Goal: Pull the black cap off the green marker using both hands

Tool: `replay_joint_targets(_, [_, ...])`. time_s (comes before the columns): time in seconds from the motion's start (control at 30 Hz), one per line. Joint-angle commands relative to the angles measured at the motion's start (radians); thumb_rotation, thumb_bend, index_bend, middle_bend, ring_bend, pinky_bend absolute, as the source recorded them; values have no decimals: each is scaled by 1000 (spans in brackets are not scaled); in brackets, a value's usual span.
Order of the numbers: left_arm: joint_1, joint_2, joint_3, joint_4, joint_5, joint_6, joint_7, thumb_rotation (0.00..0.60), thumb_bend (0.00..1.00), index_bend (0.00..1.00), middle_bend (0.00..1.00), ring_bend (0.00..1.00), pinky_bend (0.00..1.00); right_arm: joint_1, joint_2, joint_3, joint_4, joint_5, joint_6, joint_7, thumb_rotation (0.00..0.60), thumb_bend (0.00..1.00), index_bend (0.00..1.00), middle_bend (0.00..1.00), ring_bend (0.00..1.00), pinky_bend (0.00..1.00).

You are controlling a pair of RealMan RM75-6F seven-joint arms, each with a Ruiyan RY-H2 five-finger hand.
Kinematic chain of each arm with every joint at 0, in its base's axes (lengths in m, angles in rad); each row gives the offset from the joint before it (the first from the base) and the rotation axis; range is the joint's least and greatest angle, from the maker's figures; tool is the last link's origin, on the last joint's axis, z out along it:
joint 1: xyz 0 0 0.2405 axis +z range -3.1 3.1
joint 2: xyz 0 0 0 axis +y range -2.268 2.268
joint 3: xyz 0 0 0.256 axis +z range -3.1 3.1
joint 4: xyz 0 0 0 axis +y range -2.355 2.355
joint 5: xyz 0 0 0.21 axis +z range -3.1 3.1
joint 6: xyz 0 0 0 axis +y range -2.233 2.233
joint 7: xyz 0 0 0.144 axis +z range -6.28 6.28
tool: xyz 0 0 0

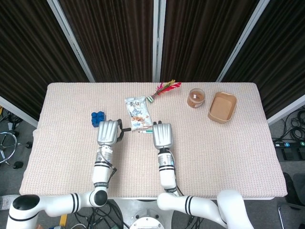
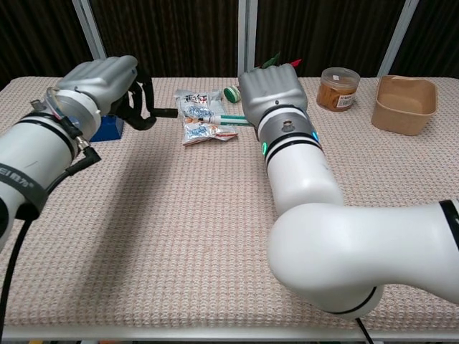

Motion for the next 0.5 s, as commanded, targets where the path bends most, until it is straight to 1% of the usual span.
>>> replay_joint_targets(0.03, [36, 41, 17, -28, -7, 11, -15, 600, 421, 603, 638, 566, 607, -32, 34, -19, -40, -9, 16, 5, 600, 327, 599, 587, 812, 881])
replay_joint_targets(0.1, [59, 64, 30, -45, -8, 19, -28, 600, 422, 603, 638, 566, 607, -55, 61, -34, -71, -19, 30, 10, 600, 327, 599, 587, 812, 881])
replay_joint_targets(0.2, [113, 101, 61, -77, -2, 48, -65, 600, 422, 603, 638, 566, 607, -114, 124, -70, -146, -35, 60, 28, 600, 327, 599, 587, 812, 881])
replay_joint_targets(0.3, [184, 129, 111, -100, 7, 73, -130, 600, 421, 603, 638, 566, 608, -193, 205, -120, -249, -39, 83, 61, 600, 327, 600, 587, 812, 881])
replay_joint_targets(0.33, [210, 135, 135, -99, 12, 73, -162, 600, 420, 602, 638, 566, 609, -225, 235, -144, -283, -37, 88, 72, 600, 327, 600, 587, 812, 881])
replay_joint_targets(0.4, [242, 133, 164, -79, 13, 66, -202, 600, 420, 602, 638, 566, 609, -265, 272, -180, -317, -30, 90, 85, 600, 326, 599, 587, 812, 881])
replay_joint_targets(0.43, [255, 125, 178, -57, 9, 52, -220, 600, 420, 602, 638, 566, 609, -286, 288, -199, -327, -28, 89, 97, 600, 326, 599, 586, 812, 881])
replay_joint_targets(0.5, [266, 109, 192, -24, 6, 28, -243, 600, 419, 599, 637, 565, 609, -308, 302, -222, -327, -25, 78, 119, 600, 318, 600, 582, 812, 881])
